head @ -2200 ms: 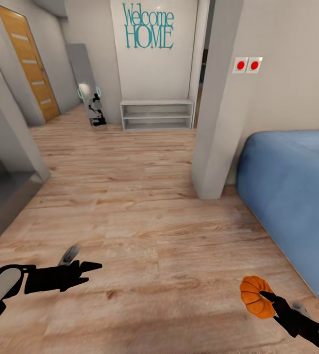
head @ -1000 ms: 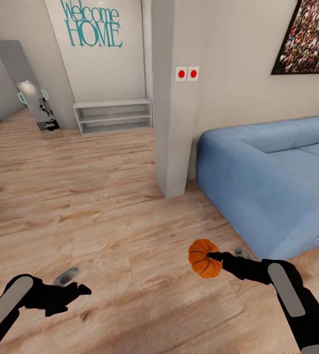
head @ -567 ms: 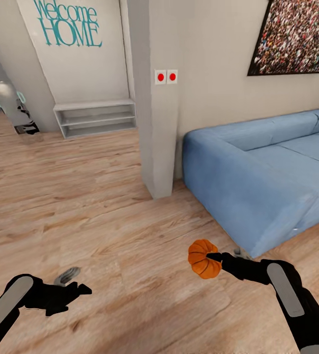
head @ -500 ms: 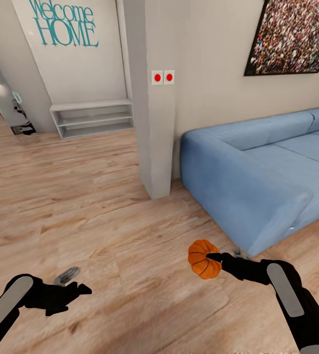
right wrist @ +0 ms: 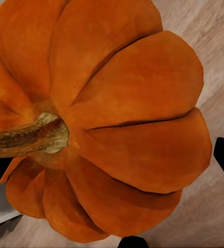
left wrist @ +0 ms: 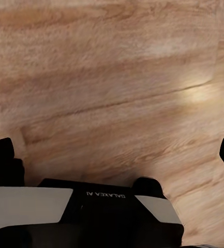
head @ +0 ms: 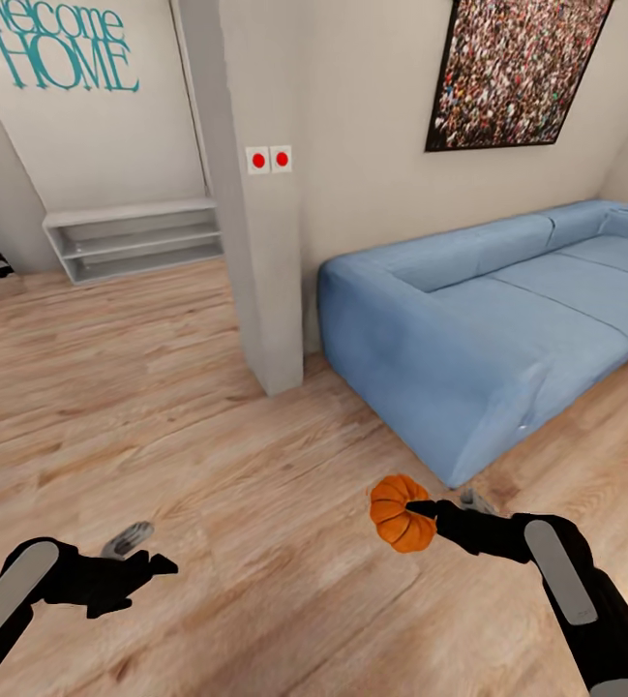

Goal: Place each of the two pumpkins and all three candles from the living room inside a cabinet in the living room (use any cabinet), then make sure every cabinet is closed, and position the cauldron so it is next to a table in the living room.

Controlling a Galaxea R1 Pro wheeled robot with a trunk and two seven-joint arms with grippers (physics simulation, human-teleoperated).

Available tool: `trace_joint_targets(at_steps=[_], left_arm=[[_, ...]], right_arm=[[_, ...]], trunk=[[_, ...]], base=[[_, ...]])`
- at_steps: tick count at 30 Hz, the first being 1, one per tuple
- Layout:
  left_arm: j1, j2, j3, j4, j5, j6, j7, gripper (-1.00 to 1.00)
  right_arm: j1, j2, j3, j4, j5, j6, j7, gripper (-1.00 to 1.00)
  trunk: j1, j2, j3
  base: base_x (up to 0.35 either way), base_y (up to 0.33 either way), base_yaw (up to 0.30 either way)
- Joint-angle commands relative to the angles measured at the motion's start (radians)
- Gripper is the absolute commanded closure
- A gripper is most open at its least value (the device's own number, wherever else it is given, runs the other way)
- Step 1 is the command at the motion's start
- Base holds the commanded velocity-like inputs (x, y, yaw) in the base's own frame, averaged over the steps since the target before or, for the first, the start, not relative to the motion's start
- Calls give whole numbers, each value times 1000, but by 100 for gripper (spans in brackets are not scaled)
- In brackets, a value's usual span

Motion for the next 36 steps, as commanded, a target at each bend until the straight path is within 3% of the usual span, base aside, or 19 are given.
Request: trace_joint_targets(at_steps=[1, 7, 29, 36], left_arm=[[0, 1, -1, -1, 10, 0, 10, -100], [0, 1, -1, -1, 11, 0, 10, -100], [0, 4, -1, -10, 16, 1, 9, -100], [0, 5, -1, -16, 17, 1, 9, -100]], right_arm=[[-1, 0, -1, 3, 5, 5, 8, 100], [0, 0, -2, 22, 2, 5, 10, 100], [0, 1, -1, 24, 2, 3, 10, 100], [0, 2, 0, 24, 3, 2, 10, 100]], trunk=[[-5, 7, 2], [-28, 49, 24], [-112, 203, 118], [-112, 203, 126]], base=[[-297, 0, -272], [-238, 0, -273], [-5, 0, -240], [0, 0, -220]])
